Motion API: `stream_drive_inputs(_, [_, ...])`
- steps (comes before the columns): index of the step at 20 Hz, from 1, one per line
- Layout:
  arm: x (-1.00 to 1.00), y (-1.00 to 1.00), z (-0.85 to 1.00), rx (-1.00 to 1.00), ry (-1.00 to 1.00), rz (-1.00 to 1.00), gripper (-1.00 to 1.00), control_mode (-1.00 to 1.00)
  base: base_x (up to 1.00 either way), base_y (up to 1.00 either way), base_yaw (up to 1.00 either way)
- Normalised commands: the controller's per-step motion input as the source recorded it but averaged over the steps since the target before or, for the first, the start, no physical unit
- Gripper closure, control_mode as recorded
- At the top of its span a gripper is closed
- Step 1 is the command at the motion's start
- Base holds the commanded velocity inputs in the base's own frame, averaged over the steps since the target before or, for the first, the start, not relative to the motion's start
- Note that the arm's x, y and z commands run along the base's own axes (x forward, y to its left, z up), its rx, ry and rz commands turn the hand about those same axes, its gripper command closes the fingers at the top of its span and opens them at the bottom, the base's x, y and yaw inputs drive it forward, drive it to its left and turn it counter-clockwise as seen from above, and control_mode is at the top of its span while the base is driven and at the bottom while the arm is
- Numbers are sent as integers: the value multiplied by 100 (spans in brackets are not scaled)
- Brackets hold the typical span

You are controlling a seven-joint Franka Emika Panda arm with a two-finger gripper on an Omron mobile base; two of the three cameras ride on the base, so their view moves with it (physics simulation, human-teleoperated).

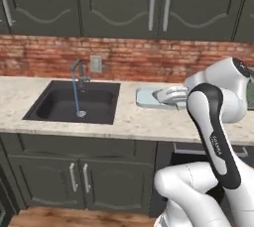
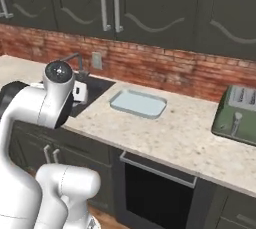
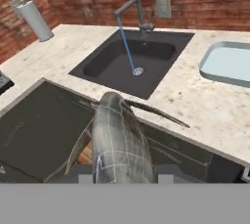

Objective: Take the fish out of the fridge, briefly rinse it in the sink, and place it on the tray next to the sink.

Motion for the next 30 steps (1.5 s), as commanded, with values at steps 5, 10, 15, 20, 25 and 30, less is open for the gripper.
stream_drive_inputs(5, [0,0,0,0,0,0,100,100,21,68,-50])
stream_drive_inputs(10, [0,0,0,0,0,0,100,100,13,66,-45])
stream_drive_inputs(15, [0,0,0,0,0,0,100,100,11,72,-31])
stream_drive_inputs(20, [0,0,0,0,0,0,100,100,16,47,-10])
stream_drive_inputs(25, [0,0,0,0,0,0,100,100,26,0,0])
stream_drive_inputs(30, [0,0,0,0,0,0,100,100,60,0,0])
